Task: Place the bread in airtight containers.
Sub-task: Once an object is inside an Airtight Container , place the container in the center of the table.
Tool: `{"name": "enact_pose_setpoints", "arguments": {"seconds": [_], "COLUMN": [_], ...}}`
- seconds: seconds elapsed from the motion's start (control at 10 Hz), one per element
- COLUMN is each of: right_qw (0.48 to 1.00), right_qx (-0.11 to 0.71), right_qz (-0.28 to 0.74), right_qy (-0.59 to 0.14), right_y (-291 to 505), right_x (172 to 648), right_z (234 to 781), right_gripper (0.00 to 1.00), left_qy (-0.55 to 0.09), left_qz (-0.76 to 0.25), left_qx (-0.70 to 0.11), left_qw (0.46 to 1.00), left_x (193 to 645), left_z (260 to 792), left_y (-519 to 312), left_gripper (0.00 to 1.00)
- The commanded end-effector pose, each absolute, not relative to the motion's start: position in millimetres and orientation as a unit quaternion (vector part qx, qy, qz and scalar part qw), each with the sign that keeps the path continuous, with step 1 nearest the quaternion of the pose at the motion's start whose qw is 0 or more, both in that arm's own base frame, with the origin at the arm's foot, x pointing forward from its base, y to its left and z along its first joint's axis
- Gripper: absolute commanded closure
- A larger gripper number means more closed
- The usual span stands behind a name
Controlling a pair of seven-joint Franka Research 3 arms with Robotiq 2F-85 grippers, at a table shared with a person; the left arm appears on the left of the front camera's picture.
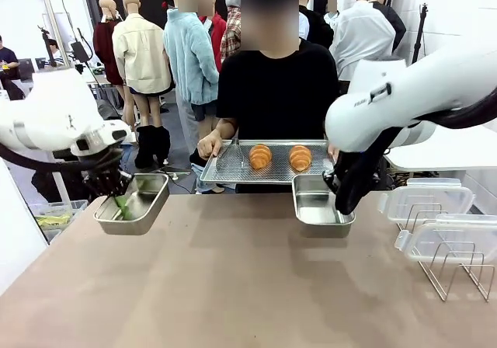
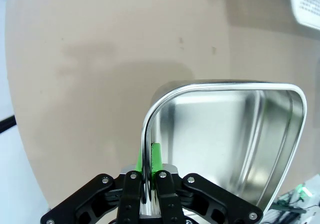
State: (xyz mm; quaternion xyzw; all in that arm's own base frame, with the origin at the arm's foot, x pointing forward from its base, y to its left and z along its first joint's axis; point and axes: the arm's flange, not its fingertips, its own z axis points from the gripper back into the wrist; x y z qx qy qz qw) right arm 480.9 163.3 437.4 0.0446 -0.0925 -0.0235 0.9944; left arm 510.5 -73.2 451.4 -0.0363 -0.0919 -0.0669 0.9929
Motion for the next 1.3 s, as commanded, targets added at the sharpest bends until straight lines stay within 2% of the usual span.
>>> {"name": "enact_pose_setpoints", "arguments": {"seconds": [0.0, 0.2, 0.3, 1.2], "right_qw": [0.994, 0.994, 0.994, 0.994], "right_qx": [0.056, 0.049, 0.049, 0.049], "right_qz": [-0.060, -0.037, -0.037, -0.037], "right_qy": [-0.078, -0.088, -0.088, -0.088], "right_y": [159.5, 157.8, 157.8, 157.8], "right_x": [482.2, 479.9, 479.9, 479.9], "right_z": [436.7, 441.5, 441.5, 441.5], "right_gripper": [1.00, 1.00, 1.00, 1.00], "left_qy": [-0.079, -0.063, -0.078, -0.078], "left_qz": [-0.025, -0.011, -0.038, -0.038], "left_qx": [-0.066, -0.073, -0.058, -0.058], "left_qw": [0.994, 0.995, 0.994, 0.994], "left_x": [507.0, 506.6, 500.5, 500.5], "left_z": [465.3, 467.2, 468.0, 468.0], "left_y": [-81.4, -79.8, -80.5, -80.5], "left_gripper": [1.00, 1.00, 1.00, 1.00]}}
